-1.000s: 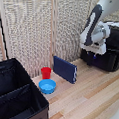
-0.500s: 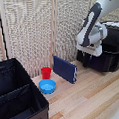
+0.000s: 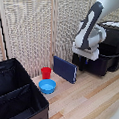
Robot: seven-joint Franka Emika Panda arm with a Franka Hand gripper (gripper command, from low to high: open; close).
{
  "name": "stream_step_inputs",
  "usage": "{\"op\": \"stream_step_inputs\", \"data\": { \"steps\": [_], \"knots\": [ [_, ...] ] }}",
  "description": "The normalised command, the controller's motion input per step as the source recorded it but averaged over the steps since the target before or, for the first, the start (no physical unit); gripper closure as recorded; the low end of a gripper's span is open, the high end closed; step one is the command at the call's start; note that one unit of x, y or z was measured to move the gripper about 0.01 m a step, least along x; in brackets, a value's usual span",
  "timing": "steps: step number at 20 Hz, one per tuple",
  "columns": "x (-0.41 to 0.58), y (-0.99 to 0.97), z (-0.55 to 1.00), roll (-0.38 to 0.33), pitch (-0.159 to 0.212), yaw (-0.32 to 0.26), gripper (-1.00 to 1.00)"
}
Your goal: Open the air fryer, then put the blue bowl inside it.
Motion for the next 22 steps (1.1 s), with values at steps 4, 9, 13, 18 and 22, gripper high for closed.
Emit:
{"op": "stream_step_inputs", "data": {
  "steps": [4,9,13,18,22],
  "knots": [
    [-0.001,0.53,-0.18,-0.048,-0.021,-0.003,1.0],
    [-0.009,0.23,-0.08,-0.046,0.041,-0.004,-1.0],
    [-0.008,0.16,0.09,-0.124,0.018,0.0,-1.0],
    [-0.005,0.12,0.33,-0.126,-0.004,0.0,-1.0],
    [0.0,0.11,0.65,-0.104,-0.003,0.0,-1.0]
  ]
}}
